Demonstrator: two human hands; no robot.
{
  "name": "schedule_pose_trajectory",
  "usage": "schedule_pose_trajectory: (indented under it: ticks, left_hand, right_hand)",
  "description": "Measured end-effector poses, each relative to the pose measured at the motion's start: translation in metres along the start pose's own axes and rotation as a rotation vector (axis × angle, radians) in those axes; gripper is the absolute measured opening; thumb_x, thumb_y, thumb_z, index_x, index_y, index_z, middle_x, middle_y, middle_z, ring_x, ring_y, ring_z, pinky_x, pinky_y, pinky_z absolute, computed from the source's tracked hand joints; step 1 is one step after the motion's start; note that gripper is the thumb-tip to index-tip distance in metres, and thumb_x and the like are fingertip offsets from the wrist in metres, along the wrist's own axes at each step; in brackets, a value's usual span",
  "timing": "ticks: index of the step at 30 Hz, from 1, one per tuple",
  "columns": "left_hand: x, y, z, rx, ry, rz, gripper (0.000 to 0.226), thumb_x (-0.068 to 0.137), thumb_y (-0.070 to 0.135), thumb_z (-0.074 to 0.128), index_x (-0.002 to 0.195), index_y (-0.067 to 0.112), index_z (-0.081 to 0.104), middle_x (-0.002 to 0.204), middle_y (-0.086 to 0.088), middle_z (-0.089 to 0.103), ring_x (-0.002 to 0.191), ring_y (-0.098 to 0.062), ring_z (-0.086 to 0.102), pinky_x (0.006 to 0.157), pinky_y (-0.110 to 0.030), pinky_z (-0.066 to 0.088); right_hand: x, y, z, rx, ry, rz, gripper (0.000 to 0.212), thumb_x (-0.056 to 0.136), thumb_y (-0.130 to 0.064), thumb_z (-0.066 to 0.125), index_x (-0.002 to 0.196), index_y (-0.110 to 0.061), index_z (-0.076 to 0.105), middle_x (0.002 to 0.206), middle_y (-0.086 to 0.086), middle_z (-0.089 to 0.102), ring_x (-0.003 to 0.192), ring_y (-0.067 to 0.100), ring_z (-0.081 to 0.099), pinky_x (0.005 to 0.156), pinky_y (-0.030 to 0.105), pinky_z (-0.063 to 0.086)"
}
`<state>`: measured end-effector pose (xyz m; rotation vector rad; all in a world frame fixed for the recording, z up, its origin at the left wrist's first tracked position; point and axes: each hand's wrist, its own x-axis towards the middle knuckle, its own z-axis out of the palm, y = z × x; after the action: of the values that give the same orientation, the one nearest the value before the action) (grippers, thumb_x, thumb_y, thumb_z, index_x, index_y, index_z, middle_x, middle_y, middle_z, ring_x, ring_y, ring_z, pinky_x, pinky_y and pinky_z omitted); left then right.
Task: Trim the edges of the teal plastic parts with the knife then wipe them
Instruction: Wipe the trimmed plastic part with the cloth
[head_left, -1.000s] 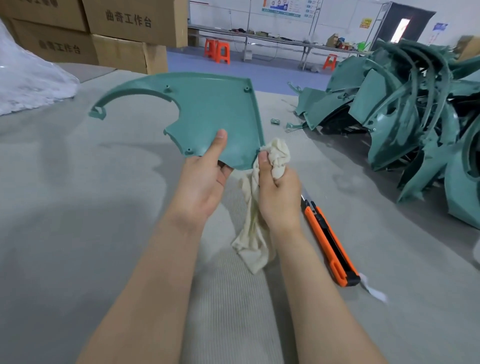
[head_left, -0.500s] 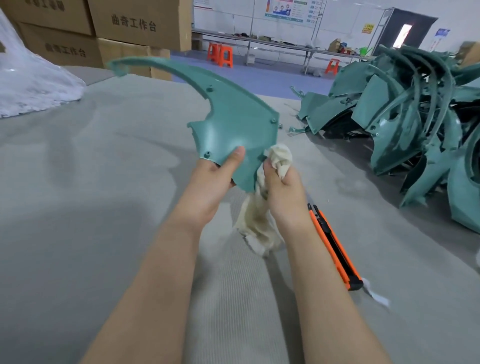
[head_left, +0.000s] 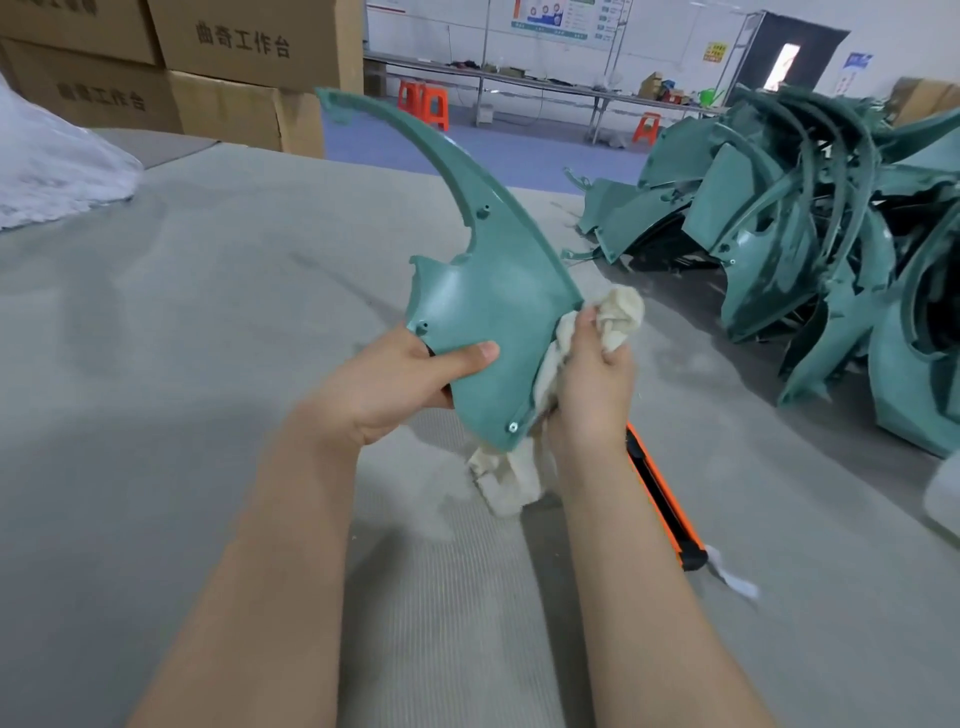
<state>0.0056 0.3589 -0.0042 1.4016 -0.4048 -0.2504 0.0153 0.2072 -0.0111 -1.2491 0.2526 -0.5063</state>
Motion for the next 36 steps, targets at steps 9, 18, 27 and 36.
schedule_pose_trajectory:
  ticks: [9,18,27,36]
  left_hand:
    - [-0.01,0.001,-0.006,-0.078,-0.051,-0.153,0.026,0.071,0.011,0.063,0.096,0.015,0.067,0.087,0.002,0.074,0.075,-0.011,0.07,0.066,-0.022,0.056]
    - [-0.009,0.019,-0.003,-0.521,-0.065,0.018,0.071,0.07,0.074,0.055,0.11,0.017,0.072,0.116,-0.005,0.067,0.109,-0.023,0.058,0.09,-0.035,0.049]
    - [0.017,-0.016,0.068,-0.164,0.517,0.225,0.013,0.088,0.019,0.067,0.079,0.027,0.069,0.079,0.016,0.073,0.079,-0.001,0.07,0.064,-0.015,0.052]
    - [-0.001,-0.005,0.029,-0.224,0.157,0.037,0.032,0.072,0.021,0.066,0.104,0.019,0.065,0.094,0.009,0.074,0.088,-0.008,0.07,0.07,-0.022,0.056]
  right_hand:
    - [0.023,-0.022,-0.036,0.089,-0.218,0.19,0.021,0.097,-0.029,0.057,0.094,-0.011,0.068,0.089,0.004,0.076,0.084,0.017,0.073,0.071,0.03,0.058]
    - [0.009,-0.013,-0.014,-0.319,-0.079,-0.022,0.022,0.097,-0.021,0.054,0.075,-0.021,0.059,0.078,0.0,0.064,0.082,0.023,0.062,0.073,0.034,0.049]
    - [-0.01,-0.001,0.007,0.228,0.055,0.099,0.02,0.101,-0.014,0.047,0.113,-0.008,0.062,0.085,-0.006,0.073,0.072,0.005,0.071,0.058,0.018,0.053]
    - [0.024,-0.011,-0.022,0.437,0.189,0.313,0.017,0.1,-0.018,0.051,0.087,-0.013,0.061,0.078,0.003,0.069,0.064,0.015,0.069,0.065,0.035,0.058]
